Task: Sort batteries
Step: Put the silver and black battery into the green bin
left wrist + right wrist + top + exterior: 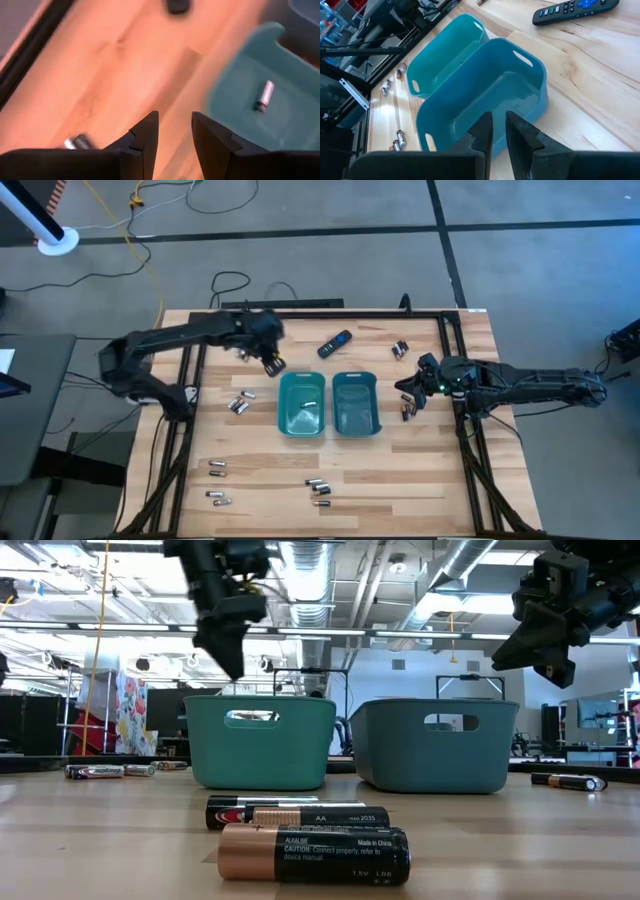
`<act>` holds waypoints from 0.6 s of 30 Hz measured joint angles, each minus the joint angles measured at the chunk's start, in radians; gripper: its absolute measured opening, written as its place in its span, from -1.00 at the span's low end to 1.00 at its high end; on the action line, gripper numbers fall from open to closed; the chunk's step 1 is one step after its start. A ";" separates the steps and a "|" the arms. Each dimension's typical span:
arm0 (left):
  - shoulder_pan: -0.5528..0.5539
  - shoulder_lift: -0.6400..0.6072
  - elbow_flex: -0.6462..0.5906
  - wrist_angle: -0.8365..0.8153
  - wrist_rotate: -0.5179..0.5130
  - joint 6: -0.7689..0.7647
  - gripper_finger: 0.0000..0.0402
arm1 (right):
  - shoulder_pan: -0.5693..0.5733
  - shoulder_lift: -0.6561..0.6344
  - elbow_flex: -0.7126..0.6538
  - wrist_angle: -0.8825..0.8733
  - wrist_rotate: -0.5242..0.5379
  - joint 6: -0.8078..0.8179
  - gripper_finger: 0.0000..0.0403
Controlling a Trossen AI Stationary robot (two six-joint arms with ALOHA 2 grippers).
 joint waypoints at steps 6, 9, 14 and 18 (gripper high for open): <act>0.116 -0.143 -0.162 0.026 -0.090 -0.157 -0.45 | 0.000 0.000 0.000 0.000 0.000 0.005 -0.65; 0.171 -0.175 -0.225 0.026 -0.164 -0.206 -0.45 | 0.000 0.000 0.000 0.000 0.000 0.044 -0.65; 0.282 -0.153 -0.287 0.033 -0.195 -0.332 -0.45 | 0.000 0.000 0.000 0.000 0.000 0.061 -0.65; 0.369 -0.088 -0.297 0.047 -0.195 -0.370 -0.45 | 0.000 0.000 0.000 0.000 0.001 0.062 -0.65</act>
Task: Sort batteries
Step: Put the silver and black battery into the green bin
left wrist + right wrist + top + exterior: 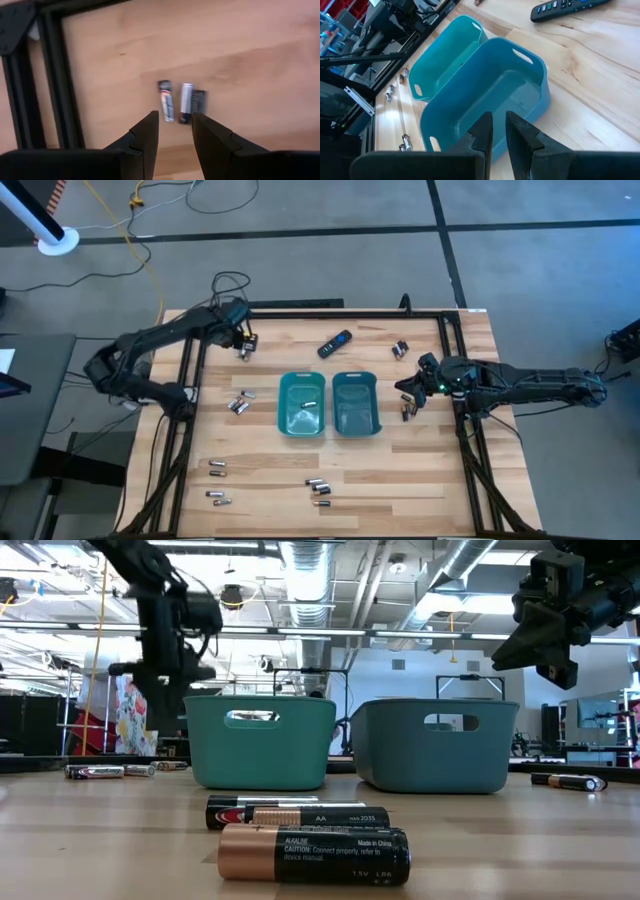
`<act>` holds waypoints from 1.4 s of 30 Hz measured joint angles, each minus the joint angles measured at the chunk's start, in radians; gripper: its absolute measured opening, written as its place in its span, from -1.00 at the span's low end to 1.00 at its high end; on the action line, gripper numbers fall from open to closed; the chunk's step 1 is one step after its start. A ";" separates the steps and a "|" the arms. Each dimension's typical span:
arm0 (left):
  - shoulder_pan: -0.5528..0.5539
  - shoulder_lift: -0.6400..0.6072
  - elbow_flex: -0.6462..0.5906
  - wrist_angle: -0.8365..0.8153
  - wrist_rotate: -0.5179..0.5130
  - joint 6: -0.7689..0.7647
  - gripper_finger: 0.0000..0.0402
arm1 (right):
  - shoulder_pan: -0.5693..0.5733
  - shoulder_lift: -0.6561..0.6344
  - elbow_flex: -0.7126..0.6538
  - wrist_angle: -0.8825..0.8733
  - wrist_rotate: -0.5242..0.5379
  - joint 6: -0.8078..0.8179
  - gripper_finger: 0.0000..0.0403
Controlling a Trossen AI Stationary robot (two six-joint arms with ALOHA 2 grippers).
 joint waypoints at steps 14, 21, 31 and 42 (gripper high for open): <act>0.152 0.251 0.000 0.136 0.132 0.012 -0.45 | -0.013 0.000 0.000 0.000 0.009 0.032 -0.65; 0.151 0.295 -0.002 0.137 0.132 0.034 -0.45 | -0.037 0.000 0.000 -0.001 0.010 0.033 -0.65; 0.150 0.288 -0.075 0.146 0.150 0.005 -0.49 | -0.039 0.000 0.000 -0.001 0.011 0.027 -0.65; 0.142 0.291 -0.078 0.153 0.156 0.018 -0.80 | -0.074 0.000 0.000 -0.001 0.010 0.025 -0.65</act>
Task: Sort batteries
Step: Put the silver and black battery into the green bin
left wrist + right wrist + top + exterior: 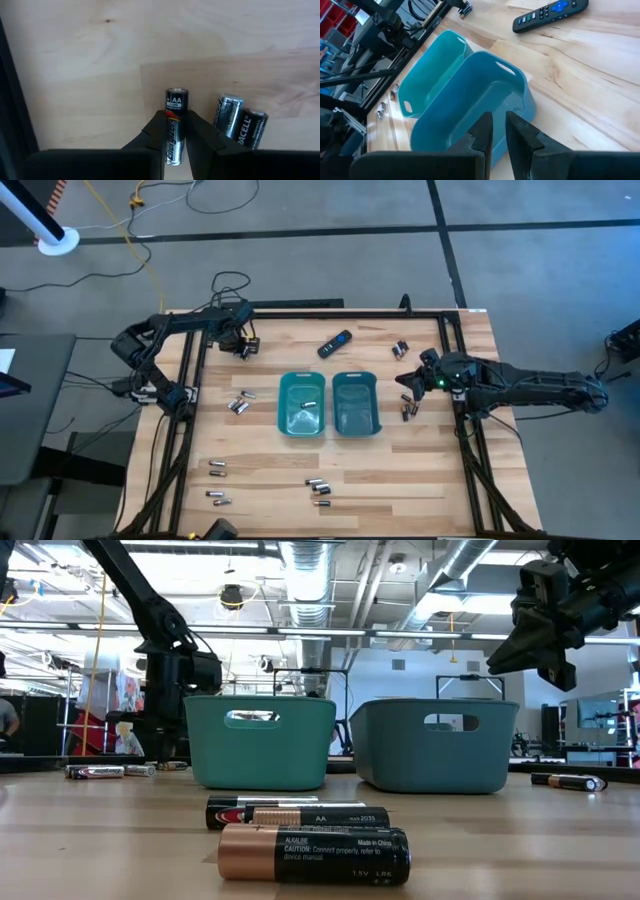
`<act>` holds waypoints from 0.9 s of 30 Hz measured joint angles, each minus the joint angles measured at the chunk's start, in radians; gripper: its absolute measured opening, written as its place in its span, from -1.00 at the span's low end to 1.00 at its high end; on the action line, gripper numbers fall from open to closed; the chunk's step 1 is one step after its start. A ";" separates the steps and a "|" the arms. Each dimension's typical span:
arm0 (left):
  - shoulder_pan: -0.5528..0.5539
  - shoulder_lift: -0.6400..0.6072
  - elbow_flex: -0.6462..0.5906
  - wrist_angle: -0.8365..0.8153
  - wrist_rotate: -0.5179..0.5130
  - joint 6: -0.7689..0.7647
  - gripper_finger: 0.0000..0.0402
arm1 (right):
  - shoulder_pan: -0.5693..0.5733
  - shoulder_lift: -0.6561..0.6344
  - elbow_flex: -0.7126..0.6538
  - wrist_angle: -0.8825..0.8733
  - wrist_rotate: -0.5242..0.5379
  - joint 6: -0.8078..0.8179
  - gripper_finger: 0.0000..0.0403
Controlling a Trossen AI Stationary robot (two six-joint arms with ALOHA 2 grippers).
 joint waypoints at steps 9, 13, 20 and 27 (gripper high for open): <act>-0.008 -0.049 -0.006 0.004 -0.022 -0.002 -0.79 | -0.003 0.000 0.000 0.000 0.000 -0.002 -0.65; -0.014 -0.145 -0.006 -0.013 -0.026 -0.003 -0.79 | -0.003 0.000 0.000 0.001 0.000 -0.025 -0.65; -0.078 -0.377 -0.006 -0.003 -0.017 0.050 -0.79 | -0.003 0.000 0.000 0.001 0.000 -0.026 -0.65; -0.278 -0.568 -0.004 0.088 -0.035 0.060 -0.80 | -0.003 0.000 0.000 0.001 0.000 -0.026 -0.65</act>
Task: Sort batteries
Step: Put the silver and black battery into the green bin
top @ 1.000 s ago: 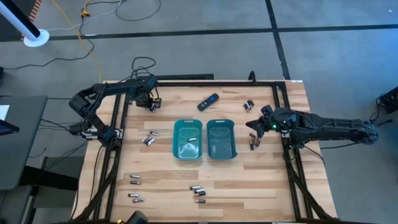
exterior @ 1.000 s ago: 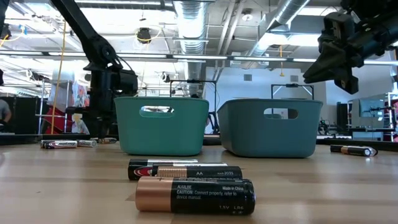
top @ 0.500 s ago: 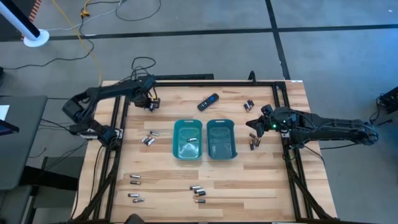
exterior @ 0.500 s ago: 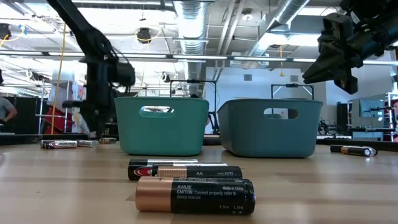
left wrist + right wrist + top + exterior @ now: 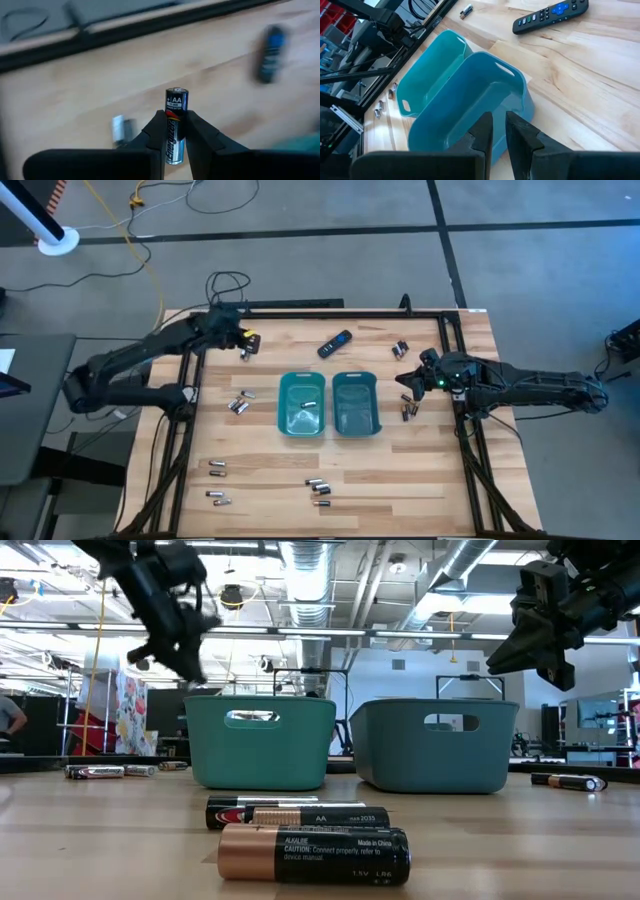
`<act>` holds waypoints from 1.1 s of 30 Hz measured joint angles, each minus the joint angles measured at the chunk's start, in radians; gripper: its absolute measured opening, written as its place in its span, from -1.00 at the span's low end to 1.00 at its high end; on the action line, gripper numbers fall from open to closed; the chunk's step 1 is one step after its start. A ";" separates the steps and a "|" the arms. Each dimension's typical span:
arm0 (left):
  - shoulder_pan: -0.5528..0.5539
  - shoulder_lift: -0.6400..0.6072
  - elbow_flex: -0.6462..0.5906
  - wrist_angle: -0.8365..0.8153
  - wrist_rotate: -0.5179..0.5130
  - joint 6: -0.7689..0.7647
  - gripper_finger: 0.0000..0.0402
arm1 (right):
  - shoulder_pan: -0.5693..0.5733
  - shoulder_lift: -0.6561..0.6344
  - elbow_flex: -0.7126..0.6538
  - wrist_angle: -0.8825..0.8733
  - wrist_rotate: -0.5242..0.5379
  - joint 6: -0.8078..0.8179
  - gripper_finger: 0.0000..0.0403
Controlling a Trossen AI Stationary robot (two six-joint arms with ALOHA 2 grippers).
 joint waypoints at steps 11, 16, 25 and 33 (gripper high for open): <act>-0.310 0.061 0.031 0.144 -0.007 0.053 -0.80 | 0.000 0.000 0.000 0.000 0.000 0.000 -0.65; -0.417 0.174 0.131 0.139 -0.002 0.102 -0.80 | 0.000 0.000 0.000 0.001 0.000 0.000 -0.65; -0.499 0.461 0.384 -0.028 0.002 0.268 -0.80 | 0.000 0.000 0.000 0.002 0.000 0.000 -0.65; -0.518 0.694 0.540 -0.214 0.049 0.293 -0.80 | 0.000 0.000 0.000 0.002 0.000 -0.002 -0.65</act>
